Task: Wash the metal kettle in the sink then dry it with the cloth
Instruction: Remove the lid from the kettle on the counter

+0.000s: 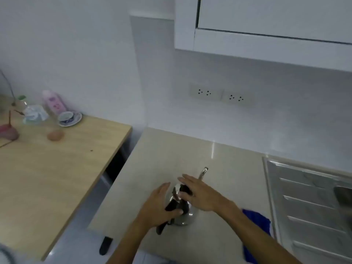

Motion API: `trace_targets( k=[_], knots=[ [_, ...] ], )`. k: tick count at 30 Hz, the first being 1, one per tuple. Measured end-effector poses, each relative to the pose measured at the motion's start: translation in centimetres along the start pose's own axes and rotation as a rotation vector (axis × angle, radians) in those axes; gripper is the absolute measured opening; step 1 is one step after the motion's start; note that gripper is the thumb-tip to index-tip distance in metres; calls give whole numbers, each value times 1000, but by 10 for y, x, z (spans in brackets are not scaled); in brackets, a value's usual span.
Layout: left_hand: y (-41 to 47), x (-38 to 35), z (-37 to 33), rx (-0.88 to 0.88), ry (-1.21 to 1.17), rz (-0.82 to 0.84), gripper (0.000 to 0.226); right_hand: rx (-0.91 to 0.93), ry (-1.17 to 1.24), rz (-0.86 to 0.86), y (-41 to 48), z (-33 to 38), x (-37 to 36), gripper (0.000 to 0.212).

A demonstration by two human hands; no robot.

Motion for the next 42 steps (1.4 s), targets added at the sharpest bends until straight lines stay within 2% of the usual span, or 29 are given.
trace_targets(
  k=[2,4,7,9,14,17,21,27,33,37,42],
  knots=[
    [3,-8,10,49,-33,0,114,-1,24,-17,6,2,-6,79],
    [6,-17,19,52,-44,-16,116,6,35,-65,9,0,-13,63],
    [15,-25,25,1,-171,-12,95,27,63,-146,11,-4,-11,50],
    [18,-26,22,-45,-213,-7,87,27,52,-185,12,-8,-12,48],
    [33,-24,27,-71,-205,56,88,-60,29,-272,13,-21,-22,53],
    [34,-29,19,-113,-267,34,89,-101,57,-338,15,-16,-24,53],
    [29,-34,16,-117,-335,-28,89,-201,260,-482,24,-9,-33,37],
    [32,-34,15,-170,-329,-85,83,-221,243,-634,27,-7,-41,25],
    [32,-36,20,-175,-327,-88,85,-191,221,-680,29,-7,-41,25],
    [32,-38,21,-160,-326,-93,90,-149,239,-639,30,-11,-37,29],
    [30,-39,15,-166,-348,-103,82,-117,222,-606,31,-12,-33,27]
  ],
)
Point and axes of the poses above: each hand's wrist, its own y-axis towards the middle knuckle, its own x-axis out of the back of the hand, z = x × y, the point moved 3 cm from there along y, towards the middle knuckle, and after that the axes turned 14 degrees about -y, right-handed, at the moved point
